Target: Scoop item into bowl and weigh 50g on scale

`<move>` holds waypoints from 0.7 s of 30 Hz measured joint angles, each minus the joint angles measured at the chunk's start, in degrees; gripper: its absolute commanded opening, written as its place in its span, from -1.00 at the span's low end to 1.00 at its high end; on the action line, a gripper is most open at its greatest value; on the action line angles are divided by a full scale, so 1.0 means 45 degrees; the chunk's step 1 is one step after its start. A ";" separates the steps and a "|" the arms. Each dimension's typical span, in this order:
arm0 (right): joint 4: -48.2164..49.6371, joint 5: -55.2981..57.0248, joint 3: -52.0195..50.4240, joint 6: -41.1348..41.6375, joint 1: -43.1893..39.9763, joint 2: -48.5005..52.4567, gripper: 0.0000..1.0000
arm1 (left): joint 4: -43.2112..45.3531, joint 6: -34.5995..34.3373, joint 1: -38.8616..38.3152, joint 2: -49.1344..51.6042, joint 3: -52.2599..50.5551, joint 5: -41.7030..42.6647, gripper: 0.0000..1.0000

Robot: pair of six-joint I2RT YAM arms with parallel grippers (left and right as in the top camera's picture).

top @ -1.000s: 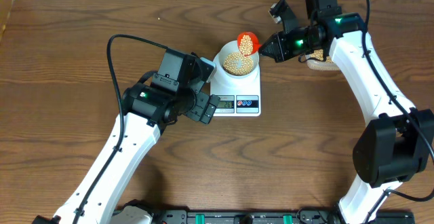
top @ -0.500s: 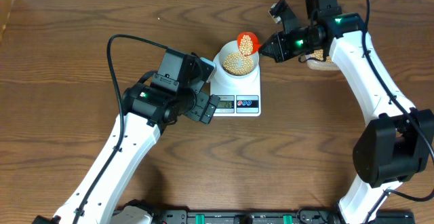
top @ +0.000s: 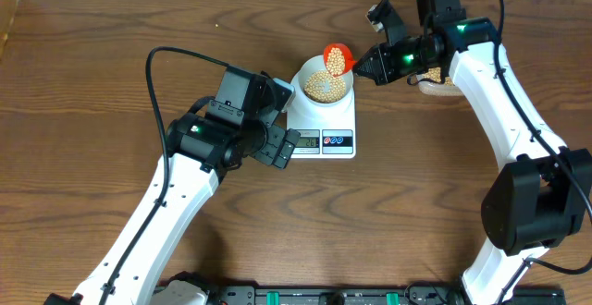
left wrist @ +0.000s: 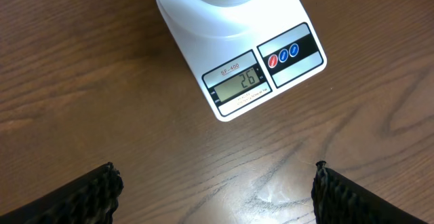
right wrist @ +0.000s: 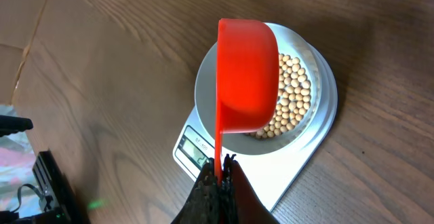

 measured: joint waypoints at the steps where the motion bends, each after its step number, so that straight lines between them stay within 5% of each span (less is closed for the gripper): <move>1: -0.0005 0.0005 0.0000 -0.0029 0.0000 0.0000 -0.98 | 0.0000 0.0000 0.0000 0.0000 0.0000 0.0000 0.84; 21: -0.0092 0.0005 0.0000 -0.0767 0.0000 0.0000 -0.98 | 0.0000 0.0000 0.0000 0.0000 0.0000 0.0000 0.84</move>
